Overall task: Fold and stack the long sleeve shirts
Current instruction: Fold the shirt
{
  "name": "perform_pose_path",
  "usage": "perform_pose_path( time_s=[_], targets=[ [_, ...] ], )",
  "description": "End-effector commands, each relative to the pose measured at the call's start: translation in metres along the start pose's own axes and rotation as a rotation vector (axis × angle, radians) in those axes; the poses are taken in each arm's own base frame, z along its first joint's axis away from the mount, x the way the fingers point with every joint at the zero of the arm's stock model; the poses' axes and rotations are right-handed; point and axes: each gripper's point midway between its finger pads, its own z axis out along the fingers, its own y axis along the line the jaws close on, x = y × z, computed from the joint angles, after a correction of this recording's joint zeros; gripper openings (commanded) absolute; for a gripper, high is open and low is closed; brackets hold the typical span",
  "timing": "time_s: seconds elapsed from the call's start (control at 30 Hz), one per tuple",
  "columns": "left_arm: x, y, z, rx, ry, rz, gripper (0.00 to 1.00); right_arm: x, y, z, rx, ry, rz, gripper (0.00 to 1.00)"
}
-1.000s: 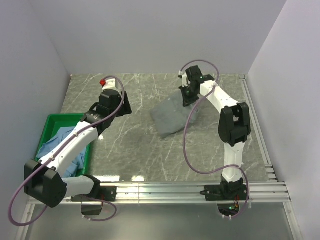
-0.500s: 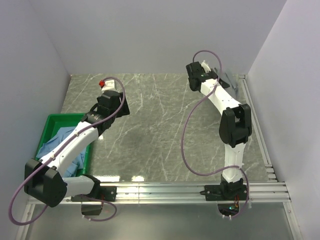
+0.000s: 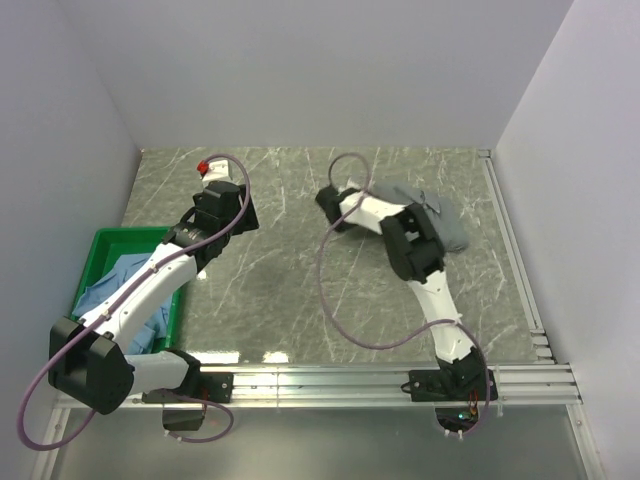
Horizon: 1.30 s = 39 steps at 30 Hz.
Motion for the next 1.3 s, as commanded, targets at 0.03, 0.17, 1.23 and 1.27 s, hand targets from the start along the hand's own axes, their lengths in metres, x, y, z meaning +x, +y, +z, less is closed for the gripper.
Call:
perform_pose_path(
  time_s=[0.03, 0.17, 1.23, 1.27],
  targets=[
    [-0.005, 0.005, 0.000, -0.027, -0.022, 0.003, 0.74, -0.010, 0.027, -0.040, -0.070, -0.057, 0.056, 0.04],
    [-0.006, 0.006, 0.001, -0.036, -0.026, -0.001, 0.74, -0.022, 0.056, -0.076, -0.189, -0.126, 0.061, 0.08],
    [-0.020, 0.002, -0.004, 0.043, 0.006, -0.160, 0.75, -0.020, 0.020, -0.234, -1.139, -0.354, 0.593, 0.48],
    [-0.019, 0.001, -0.004, 0.047, 0.012, -0.166, 0.75, -0.018, 0.020, -0.214, -1.142, -0.306, 0.646, 0.47]
  ],
)
